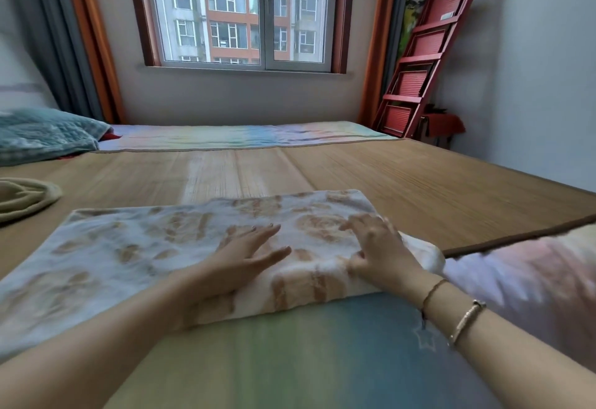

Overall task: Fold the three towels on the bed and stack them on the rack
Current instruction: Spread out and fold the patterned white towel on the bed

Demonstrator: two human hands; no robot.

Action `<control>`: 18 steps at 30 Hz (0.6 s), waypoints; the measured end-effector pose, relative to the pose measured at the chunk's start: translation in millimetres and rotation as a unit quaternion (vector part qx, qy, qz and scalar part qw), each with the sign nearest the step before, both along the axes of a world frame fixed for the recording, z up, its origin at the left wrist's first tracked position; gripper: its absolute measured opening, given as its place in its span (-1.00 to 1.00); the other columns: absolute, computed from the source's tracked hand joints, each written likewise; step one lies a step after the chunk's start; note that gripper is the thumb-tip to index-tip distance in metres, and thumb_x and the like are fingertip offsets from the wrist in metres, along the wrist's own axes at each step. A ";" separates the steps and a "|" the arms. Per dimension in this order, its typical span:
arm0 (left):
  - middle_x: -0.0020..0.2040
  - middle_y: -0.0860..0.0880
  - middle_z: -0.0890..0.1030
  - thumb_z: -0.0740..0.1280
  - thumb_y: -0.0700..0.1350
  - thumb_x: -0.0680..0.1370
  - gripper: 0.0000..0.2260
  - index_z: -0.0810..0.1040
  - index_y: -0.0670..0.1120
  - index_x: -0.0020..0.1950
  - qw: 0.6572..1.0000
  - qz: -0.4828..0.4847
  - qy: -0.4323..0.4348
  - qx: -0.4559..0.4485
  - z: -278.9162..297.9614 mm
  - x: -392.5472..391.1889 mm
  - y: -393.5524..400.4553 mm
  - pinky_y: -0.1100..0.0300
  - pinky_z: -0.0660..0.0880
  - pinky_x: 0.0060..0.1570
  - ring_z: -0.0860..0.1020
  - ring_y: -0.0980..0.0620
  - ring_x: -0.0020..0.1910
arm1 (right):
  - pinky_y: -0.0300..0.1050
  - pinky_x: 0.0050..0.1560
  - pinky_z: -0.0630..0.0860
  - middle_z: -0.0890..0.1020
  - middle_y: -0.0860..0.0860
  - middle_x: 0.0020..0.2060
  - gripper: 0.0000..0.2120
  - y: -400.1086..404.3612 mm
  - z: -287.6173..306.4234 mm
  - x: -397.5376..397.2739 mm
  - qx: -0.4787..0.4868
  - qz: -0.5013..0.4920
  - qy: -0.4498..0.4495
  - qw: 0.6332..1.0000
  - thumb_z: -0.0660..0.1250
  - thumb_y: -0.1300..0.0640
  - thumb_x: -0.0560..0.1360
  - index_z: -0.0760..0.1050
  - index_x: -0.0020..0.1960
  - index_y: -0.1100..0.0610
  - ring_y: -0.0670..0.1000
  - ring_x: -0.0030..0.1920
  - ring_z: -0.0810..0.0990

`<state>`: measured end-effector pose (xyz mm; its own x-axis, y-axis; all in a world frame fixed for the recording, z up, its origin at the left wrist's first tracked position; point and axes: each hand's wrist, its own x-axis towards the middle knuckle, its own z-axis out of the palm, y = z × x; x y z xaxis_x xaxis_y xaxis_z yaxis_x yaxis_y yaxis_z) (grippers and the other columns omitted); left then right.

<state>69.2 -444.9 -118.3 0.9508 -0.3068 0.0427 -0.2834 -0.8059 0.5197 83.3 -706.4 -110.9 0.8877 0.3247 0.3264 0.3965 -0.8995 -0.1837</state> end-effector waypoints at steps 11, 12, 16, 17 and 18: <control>0.56 0.16 -0.03 0.26 0.04 0.57 -0.33 -0.07 0.16 0.56 0.964 0.075 -0.018 0.254 -10.3 -112.0 161.5 0.20 -0.05 0.49 -0.02 0.14 0.54 | 0.07 0.52 -0.12 -0.08 0.02 0.56 -0.16 109.9 -5.1 -52.5 -0.183 0.085 0.148 0.968 0.23 0.25 0.43 -0.14 0.56 -0.06 0.07 0.55 -0.10; 0.57 0.13 0.00 0.22 -0.06 0.59 -0.37 -0.05 0.14 0.56 0.958 0.083 -0.028 0.272 -10.6 -113.6 166.6 0.21 -0.06 0.48 0.00 0.13 0.55 | 0.06 0.52 -0.03 -0.02 0.03 0.56 -0.20 110.3 -3.9 -51.3 -0.182 0.071 0.141 0.971 0.22 0.26 0.46 -0.11 0.56 -0.04 0.07 0.55 -0.04; 0.57 0.07 0.07 0.11 -0.32 0.55 -0.36 0.04 0.09 0.57 0.942 0.127 -0.055 0.307 -12.9 -119.3 192.7 0.09 -0.03 0.51 0.02 0.07 0.55 | 0.06 0.34 0.37 0.18 0.06 0.52 -0.31 91.8 -4.7 -43.4 -0.217 0.012 0.102 0.971 0.11 0.39 0.49 0.03 0.54 -0.01 0.09 0.48 0.25; 0.56 0.07 0.11 0.12 -0.34 0.54 -0.37 0.09 0.08 0.56 0.945 0.132 -0.064 0.291 -13.0 -120.2 201.3 0.10 -0.02 0.51 0.04 0.09 0.55 | 0.03 0.28 0.43 0.26 0.07 0.49 -0.31 82.6 -5.8 -41.2 -0.224 -0.004 0.099 0.970 0.09 0.42 0.49 0.06 0.53 -0.01 0.10 0.43 0.33; 0.55 0.07 0.16 0.14 -0.34 0.54 -0.39 0.16 0.07 0.54 0.949 0.134 -0.077 0.273 -13.5 -121.4 211.2 0.13 -0.01 0.51 0.08 0.10 0.54 | 0.02 0.23 0.47 0.33 0.09 0.45 -0.30 73.7 -7.1 -39.8 -0.229 -0.017 0.098 0.968 0.08 0.44 0.48 0.06 0.53 0.00 0.11 0.39 0.39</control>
